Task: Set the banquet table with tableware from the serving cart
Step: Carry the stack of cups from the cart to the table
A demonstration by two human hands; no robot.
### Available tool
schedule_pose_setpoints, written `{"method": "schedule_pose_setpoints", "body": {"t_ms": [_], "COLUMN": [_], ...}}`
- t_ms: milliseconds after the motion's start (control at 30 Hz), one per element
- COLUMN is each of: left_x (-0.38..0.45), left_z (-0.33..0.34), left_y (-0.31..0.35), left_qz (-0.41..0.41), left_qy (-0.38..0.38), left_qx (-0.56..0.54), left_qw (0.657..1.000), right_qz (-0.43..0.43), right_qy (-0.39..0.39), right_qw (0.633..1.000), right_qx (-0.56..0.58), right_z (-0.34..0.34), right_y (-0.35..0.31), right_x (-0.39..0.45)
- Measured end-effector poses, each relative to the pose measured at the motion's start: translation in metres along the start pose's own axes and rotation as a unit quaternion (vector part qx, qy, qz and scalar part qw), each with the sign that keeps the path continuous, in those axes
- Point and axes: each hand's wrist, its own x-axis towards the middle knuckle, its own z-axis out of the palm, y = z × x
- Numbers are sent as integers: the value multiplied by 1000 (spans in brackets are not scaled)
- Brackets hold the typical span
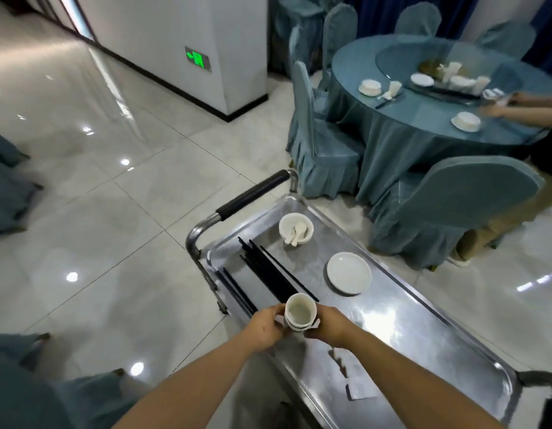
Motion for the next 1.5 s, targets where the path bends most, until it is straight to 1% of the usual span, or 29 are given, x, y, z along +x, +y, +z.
{"method": "schedule_pose_setpoints", "body": {"t_ms": [100,200,300,333,400,433,500,567,700,767,833,900,933,967,1000,1033,1133,1233,1267,1367,1500], "left_x": [-25,-65,-128,-140,-187,-199,-244,-292,-377,-419,-457,-494,-508,-528,-540,-549,-582,-614,-627,-654,-690], "left_z": [-37,-78,-121,-128,-150,-156,-170,-176,-174,-168,-158,-144,-137,-127,-121,-117,-93,-70,-60,-38,-3], "left_y": [-9,-32,-76,-86,-125,-134,-168,-205,-266,-293,-310,-328,-336,-345,-347,-351,-361,-370,-372,-372,-371], "left_qz": [3,20,16,21,11,9,-11,-45,-120,-159,-168,-182,-196,-220,-231,-238,-284,-336,-357,-386,-421], "left_qy": [44,105,196,220,285,301,350,395,456,490,522,553,572,596,612,622,659,699,713,733,760], "left_qx": [-23,-34,-31,-23,-21,-15,-10,-16,-51,-65,-99,-138,-156,-184,-199,-204,-228,-260,-275,-294,-318], "left_qw": [999,994,980,975,958,953,937,918,880,855,830,801,781,750,730,718,658,576,538,476,380], "right_qz": [-43,-98,-167,-175,-215,-225,-257,-287,-329,-354,-374,-393,-400,-412,-421,-429,-442,-446,-455,-466,-491], "right_qy": [-14,-34,-54,-63,-92,-98,-138,-171,-255,-305,-337,-358,-372,-395,-400,-399,-416,-432,-445,-457,-474], "right_qw": [997,991,979,977,964,960,945,927,890,861,837,815,804,784,776,772,753,733,715,690,642], "right_qx": [-62,-83,-106,-100,-125,-132,-149,-171,-188,-199,-214,-228,-235,-244,-246,-245,-255,-277,-289,-312,-349], "right_z": [-7,3,38,46,81,90,125,166,252,300,340,379,396,421,435,445,491,530,545,569,605], "right_y": [-53,-116,-195,-209,-265,-279,-327,-373,-444,-475,-497,-517,-524,-534,-539,-543,-559,-572,-577,-583,-588], "right_x": [8,15,19,19,19,19,15,8,-12,-26,-39,-53,-59,-68,-73,-78,-96,-110,-117,-127,-147]}}
